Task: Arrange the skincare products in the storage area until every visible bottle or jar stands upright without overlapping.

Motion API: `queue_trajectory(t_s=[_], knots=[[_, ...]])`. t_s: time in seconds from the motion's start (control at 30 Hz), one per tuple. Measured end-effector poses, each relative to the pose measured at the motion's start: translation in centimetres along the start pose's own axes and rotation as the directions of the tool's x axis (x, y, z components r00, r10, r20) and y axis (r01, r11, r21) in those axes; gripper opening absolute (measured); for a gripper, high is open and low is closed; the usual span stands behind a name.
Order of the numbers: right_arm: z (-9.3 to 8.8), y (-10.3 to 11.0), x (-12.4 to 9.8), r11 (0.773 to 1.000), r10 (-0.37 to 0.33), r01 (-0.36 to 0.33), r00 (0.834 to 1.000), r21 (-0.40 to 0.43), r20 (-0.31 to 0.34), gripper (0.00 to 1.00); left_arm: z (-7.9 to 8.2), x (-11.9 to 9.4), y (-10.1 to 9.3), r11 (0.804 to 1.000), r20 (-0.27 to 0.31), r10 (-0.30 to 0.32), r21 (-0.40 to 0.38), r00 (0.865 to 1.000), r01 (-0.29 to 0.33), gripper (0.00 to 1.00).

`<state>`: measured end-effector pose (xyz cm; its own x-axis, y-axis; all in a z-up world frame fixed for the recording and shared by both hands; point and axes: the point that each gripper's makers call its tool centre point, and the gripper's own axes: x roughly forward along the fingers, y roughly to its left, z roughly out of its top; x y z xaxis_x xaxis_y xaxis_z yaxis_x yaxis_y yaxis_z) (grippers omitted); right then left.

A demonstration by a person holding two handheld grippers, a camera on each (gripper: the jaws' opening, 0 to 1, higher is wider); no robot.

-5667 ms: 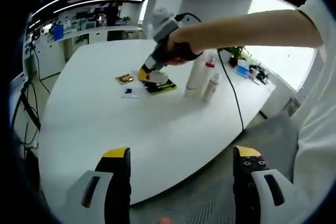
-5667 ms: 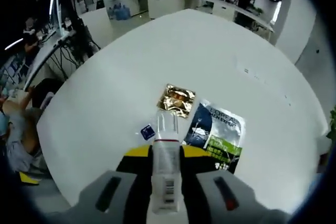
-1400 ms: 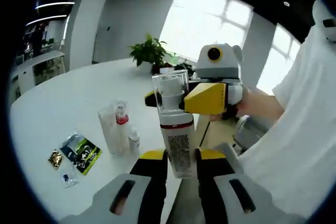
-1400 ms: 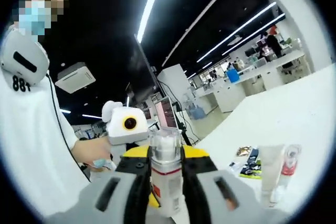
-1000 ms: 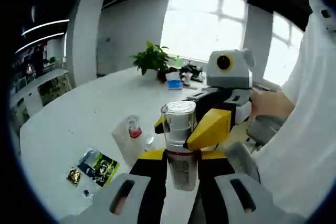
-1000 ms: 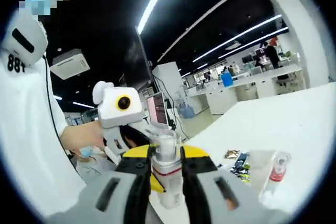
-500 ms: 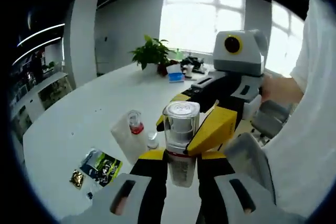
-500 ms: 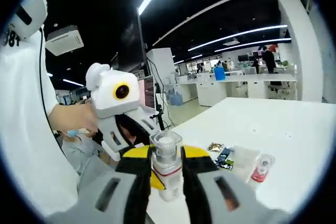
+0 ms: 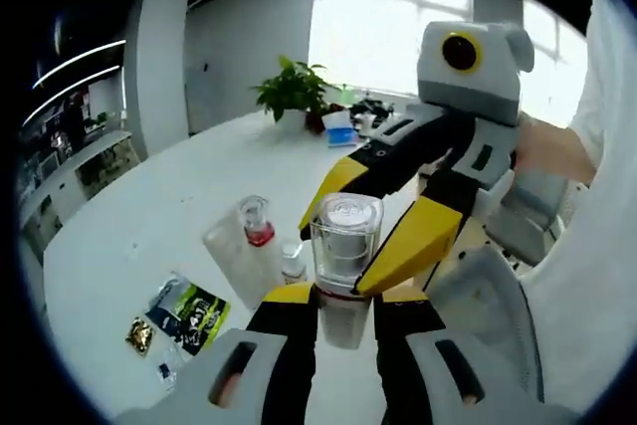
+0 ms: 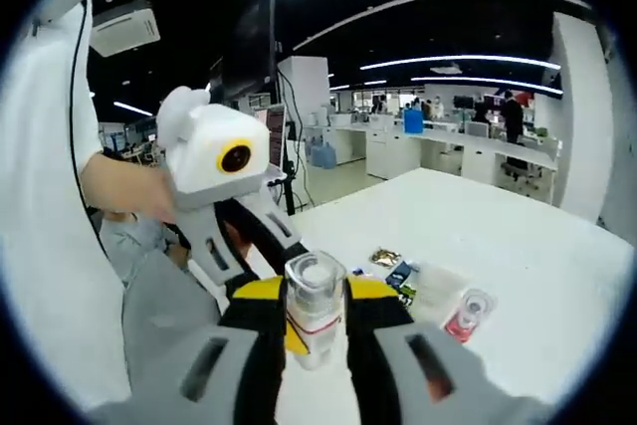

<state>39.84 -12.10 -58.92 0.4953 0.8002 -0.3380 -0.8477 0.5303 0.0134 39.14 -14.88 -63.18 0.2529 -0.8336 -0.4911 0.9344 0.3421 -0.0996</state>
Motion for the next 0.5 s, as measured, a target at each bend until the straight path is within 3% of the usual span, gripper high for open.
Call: queue_trajectory(t_s=[0.27, 0.5], knots=[[-2.6, -1.0, 1.0, 0.995, -0.014, 0.004, 0.994, -0.096, -0.108, 0.21, -1.6, 2.1, 1.3, 0.999, -0.042, 0.036, 0.038, 0.998, -0.034, 0.18], [-5.0, -1.4, 1.4, 0.995, -0.018, 0.001, 0.986, -0.103, -0.163, 0.21, -3.5, 3.8, 1.4, 0.998, -0.094, 0.025, 0.066, 0.995, -0.019, 0.18]])
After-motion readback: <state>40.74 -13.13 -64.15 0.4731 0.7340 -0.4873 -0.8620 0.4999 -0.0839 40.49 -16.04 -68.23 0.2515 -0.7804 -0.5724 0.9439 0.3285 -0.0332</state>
